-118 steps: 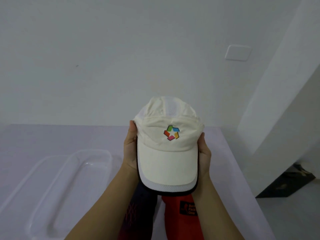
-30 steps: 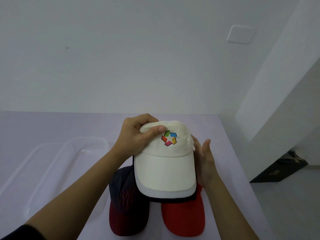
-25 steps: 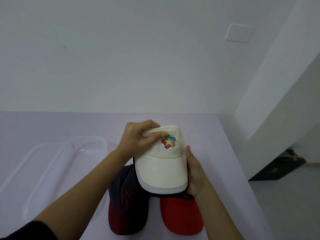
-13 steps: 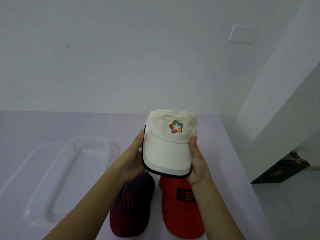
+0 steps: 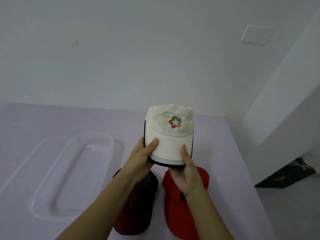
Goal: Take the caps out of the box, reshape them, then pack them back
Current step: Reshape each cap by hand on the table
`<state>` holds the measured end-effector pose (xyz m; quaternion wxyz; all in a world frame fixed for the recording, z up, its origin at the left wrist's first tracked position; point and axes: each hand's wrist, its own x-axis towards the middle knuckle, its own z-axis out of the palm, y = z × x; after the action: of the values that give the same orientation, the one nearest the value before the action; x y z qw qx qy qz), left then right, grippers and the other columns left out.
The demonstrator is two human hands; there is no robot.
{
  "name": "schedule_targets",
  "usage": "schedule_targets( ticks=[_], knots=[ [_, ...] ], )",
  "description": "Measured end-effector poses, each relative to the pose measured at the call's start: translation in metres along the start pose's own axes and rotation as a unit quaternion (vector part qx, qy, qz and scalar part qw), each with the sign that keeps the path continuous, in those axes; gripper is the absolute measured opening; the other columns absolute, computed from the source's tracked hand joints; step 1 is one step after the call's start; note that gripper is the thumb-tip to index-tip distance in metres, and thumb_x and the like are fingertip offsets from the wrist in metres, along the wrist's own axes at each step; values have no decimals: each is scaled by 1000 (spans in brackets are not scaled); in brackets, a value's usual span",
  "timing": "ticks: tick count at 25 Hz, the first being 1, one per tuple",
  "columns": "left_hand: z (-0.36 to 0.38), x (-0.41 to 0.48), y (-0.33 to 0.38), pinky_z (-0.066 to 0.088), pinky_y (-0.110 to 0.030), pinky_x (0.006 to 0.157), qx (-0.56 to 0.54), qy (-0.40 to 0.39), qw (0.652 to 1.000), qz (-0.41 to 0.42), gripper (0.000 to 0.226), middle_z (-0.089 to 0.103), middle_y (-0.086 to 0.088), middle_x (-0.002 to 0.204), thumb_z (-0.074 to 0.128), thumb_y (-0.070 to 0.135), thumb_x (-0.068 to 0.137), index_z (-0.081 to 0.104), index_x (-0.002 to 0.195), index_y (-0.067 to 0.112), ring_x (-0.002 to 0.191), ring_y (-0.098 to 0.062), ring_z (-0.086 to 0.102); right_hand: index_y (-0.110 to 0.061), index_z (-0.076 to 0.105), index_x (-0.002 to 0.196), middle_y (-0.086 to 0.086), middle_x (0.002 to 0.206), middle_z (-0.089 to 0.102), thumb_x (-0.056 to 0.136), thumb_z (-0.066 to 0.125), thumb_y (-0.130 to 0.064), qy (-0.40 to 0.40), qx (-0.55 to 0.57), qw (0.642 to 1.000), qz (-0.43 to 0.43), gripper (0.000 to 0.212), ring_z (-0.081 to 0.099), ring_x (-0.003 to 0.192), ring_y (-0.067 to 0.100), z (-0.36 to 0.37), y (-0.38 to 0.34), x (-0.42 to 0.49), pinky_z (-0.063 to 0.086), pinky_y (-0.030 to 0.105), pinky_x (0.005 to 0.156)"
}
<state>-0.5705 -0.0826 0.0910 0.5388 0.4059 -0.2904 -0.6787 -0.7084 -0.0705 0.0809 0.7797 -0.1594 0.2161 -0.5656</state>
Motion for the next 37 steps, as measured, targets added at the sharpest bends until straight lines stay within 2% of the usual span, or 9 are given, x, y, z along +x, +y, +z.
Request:
schedule_targets(
  ticks=[5, 10, 13, 16, 22, 26, 30, 34, 37],
  knots=[
    [-9, 2, -14, 55, -34, 90, 105, -2, 994, -17, 53, 65, -7, 123, 64, 32, 84, 49, 129, 10, 111, -22, 64, -13, 46, 137, 16, 134, 56, 93, 45, -17, 39, 53, 998, -16, 44, 53, 124, 34, -3, 9, -4, 52, 45, 94],
    [-15, 5, -8, 49, -43, 98, 259, 26, 965, -21, 72, 57, -2, 126, 70, 55, 73, 43, 130, 20, 114, -20, 58, -11, 49, 133, 16, 127, 62, 83, 56, -15, 74, 33, 996, -26, 51, 62, 113, 31, -4, 2, -8, 58, 38, 78],
    [-15, 11, 26, 37, -30, 104, 306, 48, 944, 117, 63, 42, 10, 138, 61, 38, 85, 33, 140, 26, 125, -9, 43, -12, 56, 125, 14, 122, 66, 66, 79, -21, 69, 14, 997, -6, 64, 66, 107, 27, -3, 0, -15, 59, 35, 76],
    [-17, 19, 70, 41, -30, 100, 390, -20, 898, 202, 42, 59, 12, 123, 55, 42, 89, 50, 129, 30, 117, -8, 54, -12, 57, 123, 12, 116, 69, 75, 65, -17, 59, -4, 998, 24, 49, 69, 100, 25, -4, 5, -21, 60, 35, 74],
    [-10, 27, 85, 42, -32, 61, 520, -40, 828, 205, 62, 59, -25, 76, 44, 62, 81, 59, 77, 2, 64, -22, 52, -14, 56, 126, 14, 119, 67, 53, 89, -26, 75, -7, 997, 35, 80, 66, 105, 29, 3, 21, -23, 59, 39, 77],
    [6, 25, 93, 45, -15, 61, 592, -71, 775, 211, 25, 60, 11, 84, 67, 43, 81, 55, 92, 25, 69, -2, 53, -16, 57, 125, 12, 121, 66, 37, 95, -30, 74, -2, 997, 20, 97, 65, 108, 28, 0, 23, -22, 59, 38, 80],
    [20, 24, 101, 44, -22, 70, 602, -130, 776, 134, 12, 68, 5, 88, 69, 35, 83, 66, 88, 25, 80, -9, 60, -17, 57, 126, 11, 122, 66, 38, 95, -31, 69, -15, 997, 17, 97, 65, 109, 28, 0, 23, -23, 58, 38, 82],
    [28, 22, 111, 46, -22, 74, 598, -133, 781, 121, 10, 64, 6, 95, 69, 32, 83, 67, 88, 23, 85, -9, 58, -19, 58, 124, 11, 123, 66, 50, 91, -28, 55, -20, 998, 4, 82, 64, 110, 27, 2, 20, -25, 58, 36, 78],
    [35, 20, 109, 47, -23, 68, 649, -127, 737, 140, 16, 69, 5, 86, 69, 35, 83, 69, 91, 21, 77, -9, 61, -19, 62, 119, 10, 121, 66, 71, 75, -20, 60, -29, 998, 0, 49, 65, 109, 26, 2, 19, -27, 58, 38, 83]
  ],
)
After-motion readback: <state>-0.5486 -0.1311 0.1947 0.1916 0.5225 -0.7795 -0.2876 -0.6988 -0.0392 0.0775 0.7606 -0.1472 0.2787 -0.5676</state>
